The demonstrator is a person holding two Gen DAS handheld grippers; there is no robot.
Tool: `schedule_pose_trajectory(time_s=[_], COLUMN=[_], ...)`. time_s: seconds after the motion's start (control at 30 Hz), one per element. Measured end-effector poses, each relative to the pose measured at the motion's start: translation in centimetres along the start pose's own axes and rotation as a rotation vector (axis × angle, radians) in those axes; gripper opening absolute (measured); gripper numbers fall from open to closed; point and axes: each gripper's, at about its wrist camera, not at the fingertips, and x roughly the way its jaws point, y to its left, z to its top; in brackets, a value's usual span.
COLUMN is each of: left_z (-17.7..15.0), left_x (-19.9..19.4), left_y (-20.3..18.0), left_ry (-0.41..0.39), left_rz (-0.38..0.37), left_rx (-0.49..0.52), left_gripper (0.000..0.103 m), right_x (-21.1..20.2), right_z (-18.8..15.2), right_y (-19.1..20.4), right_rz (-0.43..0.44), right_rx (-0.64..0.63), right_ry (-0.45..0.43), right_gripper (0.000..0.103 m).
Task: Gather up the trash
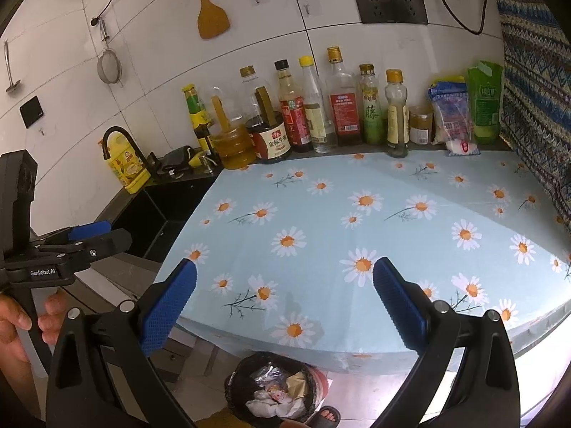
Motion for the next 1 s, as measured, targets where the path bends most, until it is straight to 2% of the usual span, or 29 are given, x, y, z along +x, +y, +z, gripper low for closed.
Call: schedule_pose_trajectory(time_s=[1.0], left_z=[-0.5], left_x=[1.2], left_y=[-1.5], left_ry=[0.045], left_rz=[-0.004], left_rx=[0.024], left_gripper=[0.096], right_x=[0.5], right_z=[-0.1], right_y=[-1.1], right_rz=[-0.008], right_rx=[0.014], right_ry=[0.017], right_gripper=[0.098])
